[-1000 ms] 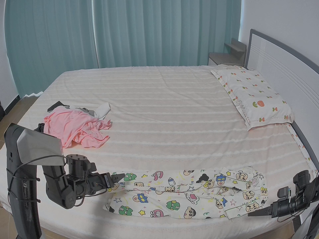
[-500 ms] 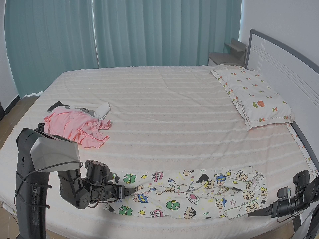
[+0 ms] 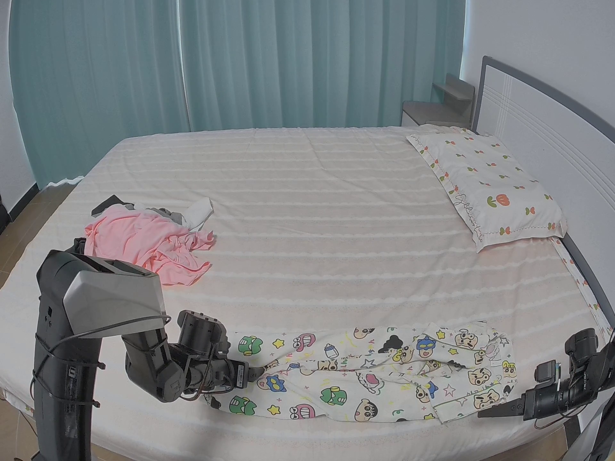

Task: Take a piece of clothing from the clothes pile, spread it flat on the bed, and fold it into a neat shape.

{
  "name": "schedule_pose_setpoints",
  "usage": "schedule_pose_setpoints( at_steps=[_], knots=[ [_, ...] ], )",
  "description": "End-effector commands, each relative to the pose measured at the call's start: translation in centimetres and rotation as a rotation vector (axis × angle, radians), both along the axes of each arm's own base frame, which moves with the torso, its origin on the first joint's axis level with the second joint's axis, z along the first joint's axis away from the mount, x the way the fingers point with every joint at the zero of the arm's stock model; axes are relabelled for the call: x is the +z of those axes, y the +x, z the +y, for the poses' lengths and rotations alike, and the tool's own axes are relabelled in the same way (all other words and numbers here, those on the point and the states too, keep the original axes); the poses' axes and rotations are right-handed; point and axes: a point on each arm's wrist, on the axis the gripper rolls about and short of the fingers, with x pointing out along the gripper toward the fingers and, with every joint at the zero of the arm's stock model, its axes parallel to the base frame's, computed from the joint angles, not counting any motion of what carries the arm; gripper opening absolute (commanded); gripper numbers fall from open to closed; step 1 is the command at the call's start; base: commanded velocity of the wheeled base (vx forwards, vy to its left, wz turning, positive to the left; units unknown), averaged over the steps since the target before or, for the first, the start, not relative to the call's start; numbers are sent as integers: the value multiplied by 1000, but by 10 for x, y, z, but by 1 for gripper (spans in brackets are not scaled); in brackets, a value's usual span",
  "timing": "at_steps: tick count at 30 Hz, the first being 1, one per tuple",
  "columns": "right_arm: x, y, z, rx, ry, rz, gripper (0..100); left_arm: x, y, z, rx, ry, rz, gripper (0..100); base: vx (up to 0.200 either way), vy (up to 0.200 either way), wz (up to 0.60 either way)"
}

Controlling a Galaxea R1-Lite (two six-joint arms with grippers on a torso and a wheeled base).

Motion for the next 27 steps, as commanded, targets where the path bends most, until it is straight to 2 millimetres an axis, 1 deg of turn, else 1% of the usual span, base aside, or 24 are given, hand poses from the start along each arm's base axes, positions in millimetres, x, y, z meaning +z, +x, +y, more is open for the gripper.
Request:
schedule_pose_setpoints(
  at_steps=[1, 5, 16, 20, 27],
  knots=[
    [-1, -5, 1, 0, 6, 18, 100, 3, 4, -2, 2, -2, 1, 0, 0, 0, 0],
    [-1, -5, 2, 0, 6, 19, 100, 6, 4, -1, 7, -3, 1, 0, 0, 0, 0],
    [-1, -5, 2, 0, 7, 20, 100, 23, 5, 13, 47, -16, -30, 0, 0, 0, 0],
    [-1, -5, 2, 0, 7, 20, 100, 33, 9, 25, 84, -23, -55, 0, 0, 0, 0],
    [-1, -5, 2, 0, 7, 20, 100, 56, 13, 55, 167, -28, -72, 0, 0, 0, 0]
  ],
)
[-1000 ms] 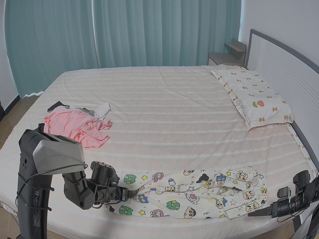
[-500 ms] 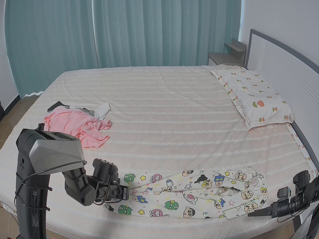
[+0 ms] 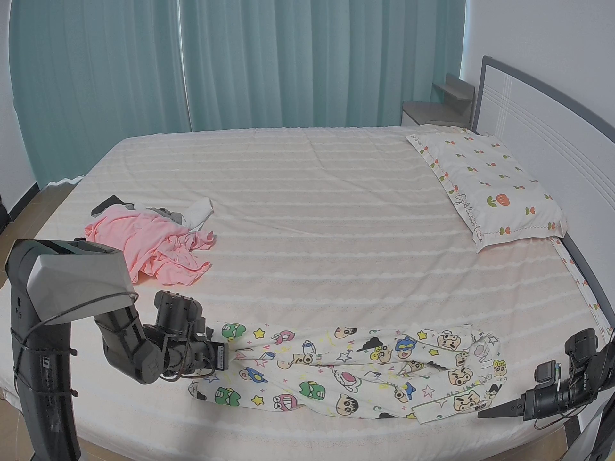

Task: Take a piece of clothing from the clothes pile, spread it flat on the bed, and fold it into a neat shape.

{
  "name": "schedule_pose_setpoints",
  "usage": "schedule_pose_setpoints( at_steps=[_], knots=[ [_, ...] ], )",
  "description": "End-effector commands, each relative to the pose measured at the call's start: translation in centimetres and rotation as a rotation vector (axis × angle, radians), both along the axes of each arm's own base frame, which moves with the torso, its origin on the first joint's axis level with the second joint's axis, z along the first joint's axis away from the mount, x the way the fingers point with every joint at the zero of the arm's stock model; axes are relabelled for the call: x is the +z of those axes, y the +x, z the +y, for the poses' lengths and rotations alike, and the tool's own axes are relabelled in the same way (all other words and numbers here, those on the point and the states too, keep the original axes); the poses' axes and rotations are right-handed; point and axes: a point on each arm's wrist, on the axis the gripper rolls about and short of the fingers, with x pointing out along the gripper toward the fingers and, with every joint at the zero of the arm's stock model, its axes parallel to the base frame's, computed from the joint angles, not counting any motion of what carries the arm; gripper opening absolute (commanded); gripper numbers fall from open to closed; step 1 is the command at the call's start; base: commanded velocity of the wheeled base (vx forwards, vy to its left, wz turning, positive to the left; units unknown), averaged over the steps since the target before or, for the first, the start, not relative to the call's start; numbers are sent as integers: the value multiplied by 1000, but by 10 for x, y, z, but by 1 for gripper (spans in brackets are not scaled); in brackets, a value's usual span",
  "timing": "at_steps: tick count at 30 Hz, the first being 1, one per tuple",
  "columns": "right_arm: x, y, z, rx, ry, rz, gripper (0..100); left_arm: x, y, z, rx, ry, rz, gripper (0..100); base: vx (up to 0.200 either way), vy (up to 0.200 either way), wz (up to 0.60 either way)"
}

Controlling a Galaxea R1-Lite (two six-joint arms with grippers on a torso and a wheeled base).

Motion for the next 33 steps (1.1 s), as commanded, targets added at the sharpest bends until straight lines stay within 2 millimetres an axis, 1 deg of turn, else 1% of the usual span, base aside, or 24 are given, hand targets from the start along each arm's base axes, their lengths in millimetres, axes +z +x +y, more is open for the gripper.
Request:
schedule_pose_setpoints(
  at_steps=[1, 2, 3, 5, 6, 7, 8, 9, 10, 11, 12, 14, 16, 17, 18, 19, 20, 21, 22, 23, 27, 29, 30, 33],
  knots=[
    [-1, -5, 1, 0, 5, 16, 100, 23, 3, 21, 56, -11, -36, 0, 0, 0, 0],
    [-1, -5, 1, 1, 6, 16, 100, 23, 3, 21, 57, -11, -36, 0, 0, 0, 0],
    [0, -5, 1, 0, 4, 15, 100, 29, 4, 32, 85, -10, -38, 0, 0, 0, 0],
    [-1, -5, 1, 1, 6, 16, 100, 35, 4, 45, 111, -7, -47, 0, 0, 0, 0],
    [-1, -5, 1, 1, 6, 16, 100, 35, 4, 45, 111, -7, -47, 0, 0, 0, 0],
    [-1, -5, 1, 1, 6, 16, 100, 43, 4, 61, 137, -4, -61, 0, 0, 0, 0],
    [-1, -5, 1, 1, 6, 16, 100, 45, 4, 65, 143, -2, -60, 0, 0, 0, 0],
    [-1, -5, 1, 1, 6, 16, 100, 52, 2, 77, 166, 5, -65, 0, 0, 0, 0],
    [-1, -5, 1, 1, 6, 16, 100, 52, 2, 77, 166, 5, -65, 0, 0, 0, 0],
    [0, -5, 1, 1, 6, 14, 100, 63, -1, 90, 193, 6, -77, 0, 0, 0, 0],
    [-1, -5, 1, 1, 6, 16, 100, 72, -5, 99, 211, -4, -84, 0, 0, 0, 0],
    [-1, -5, 1, 0, 5, 16, 100, 87, -11, 114, 236, -28, -93, 0, 0, 0, 0],
    [-1, -5, 2, 1, 7, 17, 100, 97, -17, 129, 262, -35, -98, 0, 0, 0, 0],
    [0, -5, 2, 1, 6, 16, 100, 98, -19, 133, 267, -31, -96, 0, 0, 0, 0],
    [0, -5, 2, 1, 6, 16, 100, 101, -23, 146, 278, -1, -96, 0, 0, 0, 0],
    [0, -5, 2, 1, 7, 19, 100, 102, -26, 154, 282, 23, -95, 0, 0, 0, 0],
    [0, -5, 2, 1, 7, 19, 100, 102, -26, 154, 282, 23, -95, 0, 0, 0, 0],
    [0, -5, 2, 1, 8, 22, 100, 102, -32, 171, 299, 64, -94, 0, 0, 0, 0],
    [0, -5, 2, 1, 8, 20, 100, 102, -34, 178, 313, 77, -94, 0, 0, 0, 0],
    [0, -6, 2, 1, 8, 22, 100, 102, -35, 181, 322, 82, -95, 0, 0, 0, 0],
    [0, -6, 2, 1, 8, 22, 100, 108, -38, 209, 393, 119, -111, 0, 0, 0, 0],
    [0, -6, 2, 1, 8, 22, 100, 110, -38, 215, 403, 128, -107, 0, 0, 0, 0],
    [0, -6, 2, 1, 8, 22, 100, 115, -39, 221, 413, 133, -89, 0, 0, 0, 0],
    [0, -6, 2, 1, 8, 22, 100, 122, -39, 222, 422, 135, -69, 0, 0, 0, 0]
  ],
)
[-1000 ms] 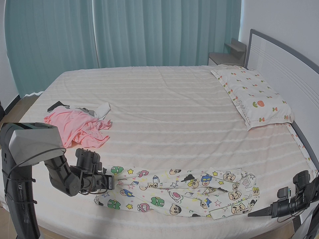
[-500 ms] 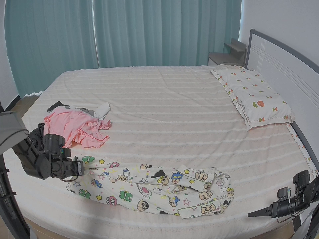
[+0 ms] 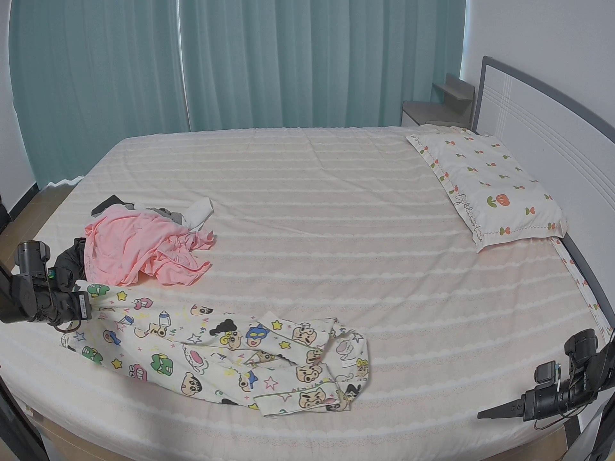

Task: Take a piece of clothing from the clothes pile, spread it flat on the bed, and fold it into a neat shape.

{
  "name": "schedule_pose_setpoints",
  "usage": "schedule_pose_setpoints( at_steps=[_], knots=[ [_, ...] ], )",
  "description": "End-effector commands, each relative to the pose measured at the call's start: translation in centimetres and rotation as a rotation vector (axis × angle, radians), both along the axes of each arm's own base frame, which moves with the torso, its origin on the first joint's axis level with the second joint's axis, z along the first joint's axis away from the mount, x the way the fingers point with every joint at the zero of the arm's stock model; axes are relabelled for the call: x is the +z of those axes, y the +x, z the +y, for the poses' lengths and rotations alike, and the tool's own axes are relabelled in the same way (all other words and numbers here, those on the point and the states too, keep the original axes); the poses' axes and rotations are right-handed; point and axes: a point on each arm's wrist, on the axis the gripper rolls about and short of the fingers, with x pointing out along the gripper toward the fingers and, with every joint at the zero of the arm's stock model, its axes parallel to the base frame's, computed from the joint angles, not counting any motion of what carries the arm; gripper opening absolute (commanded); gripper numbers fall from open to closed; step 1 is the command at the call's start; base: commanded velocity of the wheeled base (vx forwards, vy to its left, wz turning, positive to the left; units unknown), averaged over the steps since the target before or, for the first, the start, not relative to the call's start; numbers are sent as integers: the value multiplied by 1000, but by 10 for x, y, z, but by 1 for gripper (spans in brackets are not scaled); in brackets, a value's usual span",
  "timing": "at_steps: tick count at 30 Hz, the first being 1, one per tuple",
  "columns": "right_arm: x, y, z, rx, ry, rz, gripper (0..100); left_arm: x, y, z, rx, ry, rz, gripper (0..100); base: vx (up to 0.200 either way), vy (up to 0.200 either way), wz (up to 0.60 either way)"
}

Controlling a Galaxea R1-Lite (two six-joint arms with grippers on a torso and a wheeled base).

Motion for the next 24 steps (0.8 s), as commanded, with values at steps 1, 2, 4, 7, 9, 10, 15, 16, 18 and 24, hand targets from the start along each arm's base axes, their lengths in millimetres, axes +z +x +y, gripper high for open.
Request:
schedule_pose_setpoints(
  at_steps=[1, 2, 4, 7, 9, 10, 15, 16, 18, 24],
  knots=[
    [-1, -5, 1, 0, 5, 15, 100, 23, -1, 12, 40, 35, -21, 0, 0, 0, 0],
    [-1, -5, 1, 0, 5, 16, 100, 25, -2, 11, 41, 37, -19, 0, 0, 0, 0],
    [-1, -5, 1, 0, 5, 15, 100, 28, -3, 6, 35, 46, -15, 0, 0, 0, 0],
    [-1, -5, 1, 1, 5, 15, 100, 36, 1, -28, -1, 95, 8, 0, 0, 0, 0],
    [-1, -5, 1, 1, 3, 16, 100, 38, 4, -50, -22, 95, 15, 0, 0, 0, 0],
    [-1, -5, 1, 1, 4, 14, 100, 40, 6, -63, -30, 87, 9, 0, 0, 0, 0],
    [-1, -5, 1, 1, 3, 14, 100, 43, 11, -123, -86, 53, 7, 0, 0, 0, 0],
    [-1, -5, 1, 1, 3, 14, 100, 42, 11, -147, -108, 51, 8, 0, 0, 0, 0],
    [-1, -5, 1, 1, 3, 14, 100, 42, 9, -173, -135, 48, 1, 0, 0, 0, 0],
    [-1, -5, 1, 1, 3, 14, 100, 31, 12, -253, -231, 4, -10, 0, 0, 0, 0]
  ],
)
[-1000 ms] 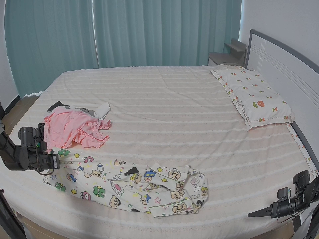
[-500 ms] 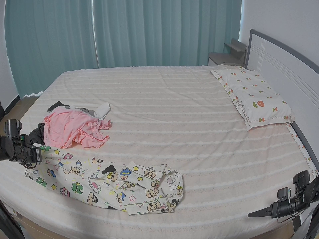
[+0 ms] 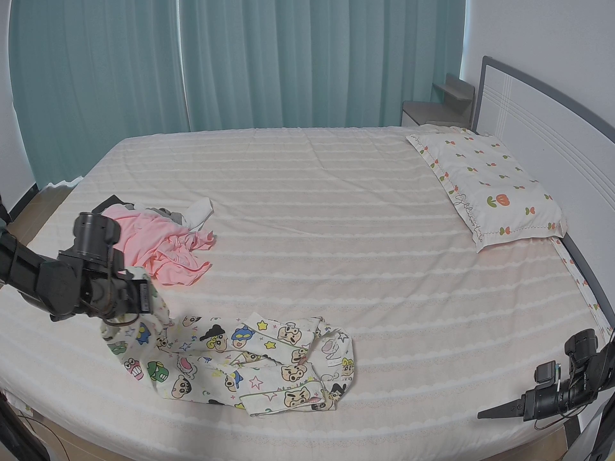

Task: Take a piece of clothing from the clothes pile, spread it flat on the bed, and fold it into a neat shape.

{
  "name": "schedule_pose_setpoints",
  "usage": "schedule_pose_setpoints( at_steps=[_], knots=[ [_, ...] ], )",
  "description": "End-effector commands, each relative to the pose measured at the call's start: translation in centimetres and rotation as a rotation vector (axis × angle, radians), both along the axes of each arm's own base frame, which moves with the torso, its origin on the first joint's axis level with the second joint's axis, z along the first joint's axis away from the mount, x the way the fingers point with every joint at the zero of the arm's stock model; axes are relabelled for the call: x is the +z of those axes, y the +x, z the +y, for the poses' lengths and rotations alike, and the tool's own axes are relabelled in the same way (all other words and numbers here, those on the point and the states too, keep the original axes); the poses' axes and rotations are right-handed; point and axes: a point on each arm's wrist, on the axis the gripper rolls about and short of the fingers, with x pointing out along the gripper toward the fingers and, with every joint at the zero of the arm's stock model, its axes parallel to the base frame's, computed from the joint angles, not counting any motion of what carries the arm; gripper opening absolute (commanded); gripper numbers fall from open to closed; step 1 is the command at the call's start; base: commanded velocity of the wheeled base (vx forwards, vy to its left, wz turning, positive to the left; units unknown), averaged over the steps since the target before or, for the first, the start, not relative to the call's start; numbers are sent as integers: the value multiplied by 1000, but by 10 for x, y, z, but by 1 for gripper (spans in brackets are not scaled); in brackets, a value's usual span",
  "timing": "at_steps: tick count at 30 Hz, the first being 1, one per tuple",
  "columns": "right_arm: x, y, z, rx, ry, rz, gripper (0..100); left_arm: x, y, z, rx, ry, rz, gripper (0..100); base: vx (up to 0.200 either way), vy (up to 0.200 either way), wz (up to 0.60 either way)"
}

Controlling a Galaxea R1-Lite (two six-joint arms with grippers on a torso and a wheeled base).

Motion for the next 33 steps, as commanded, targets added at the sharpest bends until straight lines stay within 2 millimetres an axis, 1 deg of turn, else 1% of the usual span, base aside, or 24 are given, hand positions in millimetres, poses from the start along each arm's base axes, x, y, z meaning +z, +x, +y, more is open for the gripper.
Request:
schedule_pose_setpoints(
  at_steps=[1, 2, 3, 4, 6, 7, 9, 12, 13, 18, 25, 27, 29, 30, 33],
  knots=[
    [-1, -5, 1, 1, 5, 18, 100, -11, 1, -97, -104, -36, -8, 0, 0, 0, 0],
    [-1, -5, 1, 1, 4, 15, 100, -15, 3, -109, -117, -38, -6, 0, 0, 0, 0],
    [-1, -5, 1, 1, 4, 15, 100, -15, 3, -109, -117, -38, -6, 0, 0, 0, 0],
    [-1, -5, 1, 1, 5, 16, 100, -21, 6, -127, -142, -44, -1, 0, 0, 0, 0],
    [-1, -5, 2, 2, 5, 16, 100, -26, 7, -143, -166, -55, 3, 0, 0, 0, 0],
    [-1, -5, 2, 2, 5, 16, 100, -27, 7, -146, -170, -59, 2, 0, 0, 0, 0],
    [-1, -4, 2, 2, 4, 15, 100, -31, 10, -163, -176, -87, -1, 0, 0, 0, 0],
    [-1, -4, 2, 2, 2, 14, 100, -32, 11, -174, -182, -114, -6, 0, 0, 0, 0],
    [-1, -4, 2, 3, 3, 15, 100, -32, 10, -181, -195, -127, -5, 0, 0, 0, 0],
    [-1, -4, 2, 3, 3, 17, 100, -34, 5, -190, -222, -131, -4, 0, 0, 0, 0],
    [-1, -4, 2, 3, 3, 17, 100, -34, 5, -202, -239, -160, -15, 0, 0, 0, 0],
    [-1, -4, 2, 3, 3, 15, 100, -35, 8, -209, -243, -172, -21, 0, 0, 0, 0],
    [-1, -4, 2, 3, 3, 17, 100, -35, 5, -216, -251, -196, -17, 0, 0, 0, 0],
    [-1, -4, 2, 3, 3, 17, 100, -34, 3, -218, -259, -205, -13, 100, 0, 0, 0],
    [-1, -4, 2, 3, 3, 17, 100, -35, -1, -222, -283, -221, -2, 100, 0, 0, 0]
  ],
)
